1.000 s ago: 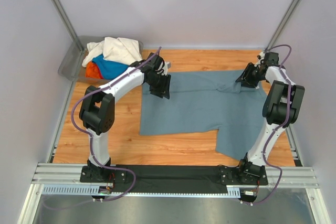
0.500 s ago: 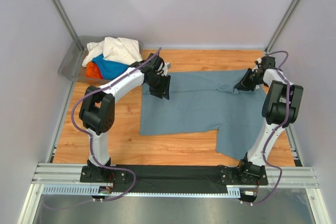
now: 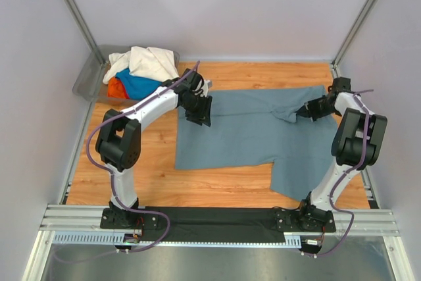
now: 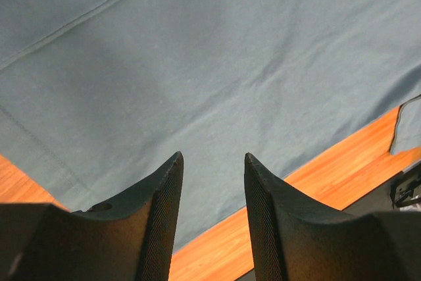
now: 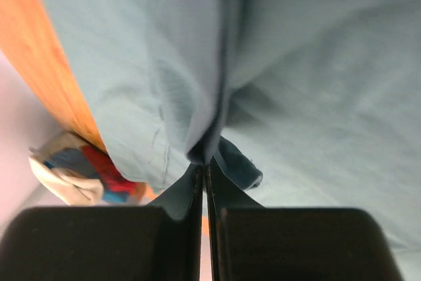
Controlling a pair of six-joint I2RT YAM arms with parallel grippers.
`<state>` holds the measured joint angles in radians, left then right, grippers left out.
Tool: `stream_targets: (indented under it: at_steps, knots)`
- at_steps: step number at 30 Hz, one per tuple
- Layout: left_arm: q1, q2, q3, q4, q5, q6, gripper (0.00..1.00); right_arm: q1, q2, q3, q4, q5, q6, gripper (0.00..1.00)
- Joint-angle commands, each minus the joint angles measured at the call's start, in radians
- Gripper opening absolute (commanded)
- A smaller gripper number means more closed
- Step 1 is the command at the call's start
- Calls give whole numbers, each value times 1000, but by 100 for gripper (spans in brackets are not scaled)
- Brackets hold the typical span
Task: Fold and stack the t-shirts
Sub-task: Fold the tshirt
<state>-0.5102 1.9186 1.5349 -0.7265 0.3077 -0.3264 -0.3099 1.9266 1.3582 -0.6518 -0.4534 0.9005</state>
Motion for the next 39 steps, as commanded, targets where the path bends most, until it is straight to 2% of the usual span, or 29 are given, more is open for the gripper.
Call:
stream_targets:
  at_steps: [1,8,10,11,12,14,15,16,18,20,21,22,27,30,34,36,39]
  knots:
    - [12,-66,-18,36,28,15,49,-3,-41,-71,-42,2,257,0]
    - [24,-72,-39,47,41,20,49,6,-141,-186,-88,42,400,1]
    - [25,-70,-44,52,45,20,49,6,-193,-232,-88,53,435,12]
    - [27,-69,-42,55,47,21,49,8,-213,-244,-86,70,443,24]
    - [27,-66,-41,55,57,23,49,6,-231,-263,-77,76,442,30]
    - [27,-55,-30,56,73,29,49,0,-270,-248,-104,110,353,43]
    - [22,-47,-27,79,121,30,49,-6,-290,-198,-153,208,189,65]
    - [22,-47,-27,88,122,30,49,-6,-288,-167,-179,209,187,66]
    - [4,-47,-24,102,140,30,48,-5,-296,-128,-195,298,14,73]
    - [-8,-44,-21,125,154,27,46,-6,-299,-74,-161,361,-87,71]
    - [-22,-46,-21,130,166,21,46,-8,-295,-58,-128,392,-204,63]
    - [-28,-40,-19,145,172,18,46,-8,-273,-42,-80,404,-248,60]
    - [-42,0,31,136,224,7,45,-11,-163,105,-132,530,-420,46]
    - [-53,10,47,153,249,-11,45,-20,-115,125,-140,490,-472,50]
    - [-62,11,28,174,269,-33,45,-43,-69,113,-131,469,-532,64]
    - [-62,7,15,174,271,-31,45,-76,-58,87,-102,360,-535,66]
    - [-68,-3,-2,177,277,-31,45,-98,-41,52,-48,279,-551,64]
